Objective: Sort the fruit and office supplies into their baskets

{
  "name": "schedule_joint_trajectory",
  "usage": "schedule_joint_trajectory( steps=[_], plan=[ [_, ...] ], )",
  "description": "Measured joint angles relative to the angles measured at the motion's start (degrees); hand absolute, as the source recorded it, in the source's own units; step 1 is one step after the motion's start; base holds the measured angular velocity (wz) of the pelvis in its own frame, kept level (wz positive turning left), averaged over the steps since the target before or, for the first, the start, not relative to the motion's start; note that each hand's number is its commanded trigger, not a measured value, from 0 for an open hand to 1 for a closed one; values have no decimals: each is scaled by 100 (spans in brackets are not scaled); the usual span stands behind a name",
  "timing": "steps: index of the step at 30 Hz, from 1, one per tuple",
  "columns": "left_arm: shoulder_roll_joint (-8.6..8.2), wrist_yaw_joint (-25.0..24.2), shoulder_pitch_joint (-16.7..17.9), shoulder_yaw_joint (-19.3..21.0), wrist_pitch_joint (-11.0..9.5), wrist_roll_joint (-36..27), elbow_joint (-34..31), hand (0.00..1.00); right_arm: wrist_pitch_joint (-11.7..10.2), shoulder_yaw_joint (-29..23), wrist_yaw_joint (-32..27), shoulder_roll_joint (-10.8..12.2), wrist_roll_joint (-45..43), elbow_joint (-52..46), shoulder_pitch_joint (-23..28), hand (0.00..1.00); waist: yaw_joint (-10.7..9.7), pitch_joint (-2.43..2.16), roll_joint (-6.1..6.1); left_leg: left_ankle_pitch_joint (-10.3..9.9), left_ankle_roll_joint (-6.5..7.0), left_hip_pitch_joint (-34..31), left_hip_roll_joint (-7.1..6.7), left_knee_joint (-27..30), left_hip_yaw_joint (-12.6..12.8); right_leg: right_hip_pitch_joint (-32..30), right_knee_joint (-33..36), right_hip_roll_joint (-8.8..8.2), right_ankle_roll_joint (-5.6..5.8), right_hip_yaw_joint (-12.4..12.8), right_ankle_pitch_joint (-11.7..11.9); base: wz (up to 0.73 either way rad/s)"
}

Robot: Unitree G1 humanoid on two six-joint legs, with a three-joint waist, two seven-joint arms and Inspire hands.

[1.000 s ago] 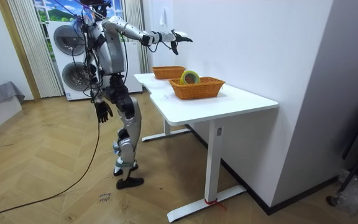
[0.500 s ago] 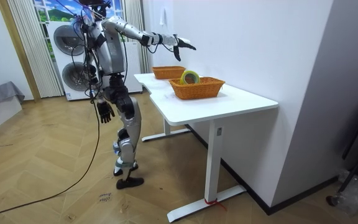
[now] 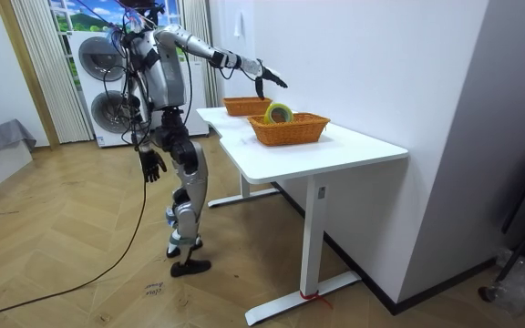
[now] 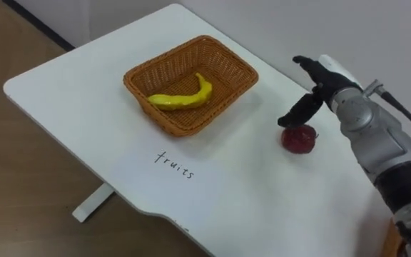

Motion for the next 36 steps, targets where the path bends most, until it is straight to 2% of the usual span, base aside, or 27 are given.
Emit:
schedule_joint_trajectory(
  steps=[10,13,14,15,19,26,36],
  plan=[
    [1,78,-188,0,27,-173,35,0,27,125,-9,29,23,586,-45,0,65,-1,-29,1,-1,-131,1,67,-3,-133,8,-5,0,-72,0,0],
    [4,107,-337,-74,3,-281,75,0,36,128,-4,31,22,1013,-67,0,159,20,-49,1,-1,-260,0,134,2,-236,14,-5,0,-59,0,0],
    [3,112,-380,-116,-47,-293,113,0,37,128,-2,31,21,1108,-76,0,170,61,-14,1,-1,-302,0,143,0,-260,13,-5,-1,-59,1,0],
    [2,113,-414,-120,-69,-294,139,0,34,128,-1,31,20,1173,-81,0,176,52,-39,0,-1,-352,0,138,4,-316,26,-5,-2,-58,1,0],
    [7,116,-454,-118,-86,-295,164,0,45,128,0,31,-31,1247,-86,0,178,107,-47,3,-5,-474,4,172,18,-434,48,-4,-3,-57,2,-3],
    [14,123,-561,-123,-97,-313,221,0,24,128,9,33,-30,1302,-153,0,172,105,-66,3,-4,-606,10,228,9,-586,102,-9,-4,-54,2,0],
    [13,181,-613,-122,-230,-312,259,0,-6,127,145,33,-31,1427,-190,0,168,98,-89,3,-4,-606,10,206,1,-590,99,-7,-4,-65,3,0]
  ],
)
